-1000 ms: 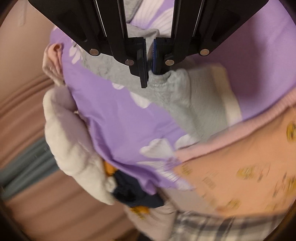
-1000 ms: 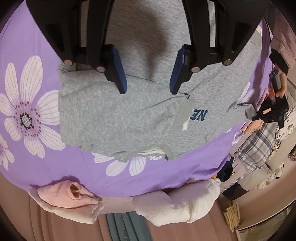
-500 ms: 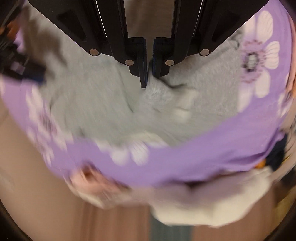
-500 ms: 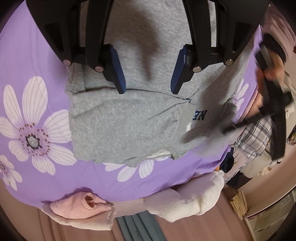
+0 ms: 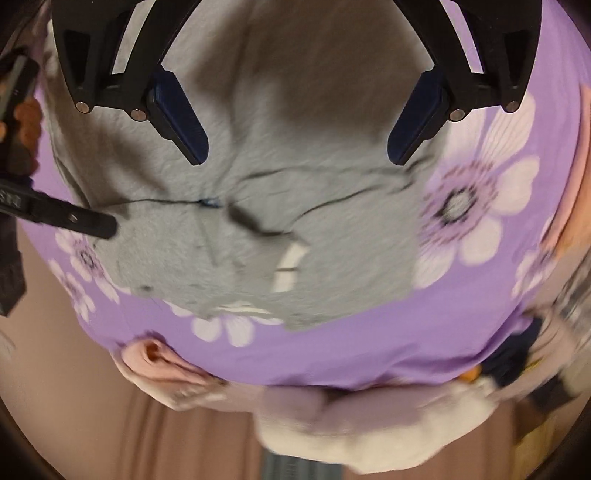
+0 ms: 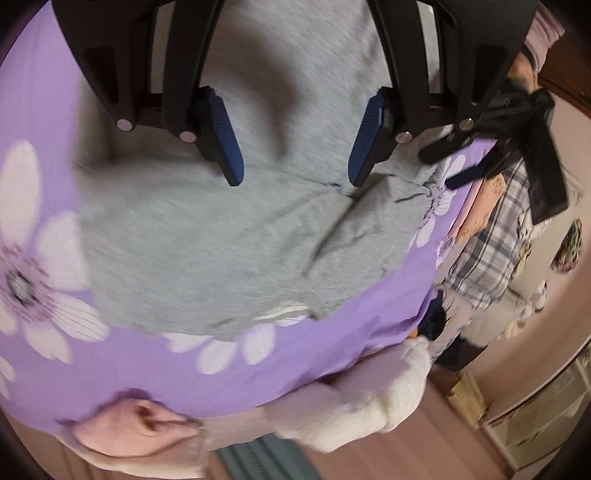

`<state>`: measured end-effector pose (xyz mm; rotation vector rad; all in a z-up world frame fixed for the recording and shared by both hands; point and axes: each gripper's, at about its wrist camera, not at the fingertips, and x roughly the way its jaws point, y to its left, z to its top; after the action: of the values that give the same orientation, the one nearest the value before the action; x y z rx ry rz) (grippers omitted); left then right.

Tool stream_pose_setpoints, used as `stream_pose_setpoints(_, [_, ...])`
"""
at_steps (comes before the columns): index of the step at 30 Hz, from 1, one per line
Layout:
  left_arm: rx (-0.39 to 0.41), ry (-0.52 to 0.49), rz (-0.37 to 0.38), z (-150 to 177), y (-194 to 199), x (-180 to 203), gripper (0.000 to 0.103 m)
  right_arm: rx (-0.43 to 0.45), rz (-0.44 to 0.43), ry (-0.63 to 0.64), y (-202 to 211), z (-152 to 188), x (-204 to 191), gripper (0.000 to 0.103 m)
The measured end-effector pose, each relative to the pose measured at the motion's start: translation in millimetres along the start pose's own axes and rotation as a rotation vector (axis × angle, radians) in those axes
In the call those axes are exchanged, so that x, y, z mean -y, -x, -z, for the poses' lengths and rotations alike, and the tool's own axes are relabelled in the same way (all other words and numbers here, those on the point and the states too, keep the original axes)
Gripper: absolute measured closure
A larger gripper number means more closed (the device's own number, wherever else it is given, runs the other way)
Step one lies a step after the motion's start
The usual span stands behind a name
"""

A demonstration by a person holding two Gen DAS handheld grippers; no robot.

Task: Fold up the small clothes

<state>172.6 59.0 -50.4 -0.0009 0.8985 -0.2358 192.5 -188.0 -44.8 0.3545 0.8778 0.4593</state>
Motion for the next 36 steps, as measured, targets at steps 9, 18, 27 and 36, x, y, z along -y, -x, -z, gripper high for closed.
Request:
stream_pose_setpoints(9, [-0.039,0.155,0.052,15,-1,-46,0.006,-0.157,0.186,0.301,-112,-51,-105,0.040])
stream_pose_setpoints(18, [-0.104,0.226,0.291,4,-30,-33,0.006,-0.126,0.295,0.270,-112,-40,-88,0.080])
stream_pose_setpoints(27, [-0.071,0.389,0.327,-21,-72,-44,0.006,0.051,-0.034,-0.322,-21,22,27,0.053])
stream_pose_setpoints(36, [0.030,0.592,0.316,-31,-80,-87,0.006,0.082,-0.084,-0.380,-22,19,35,0.047])
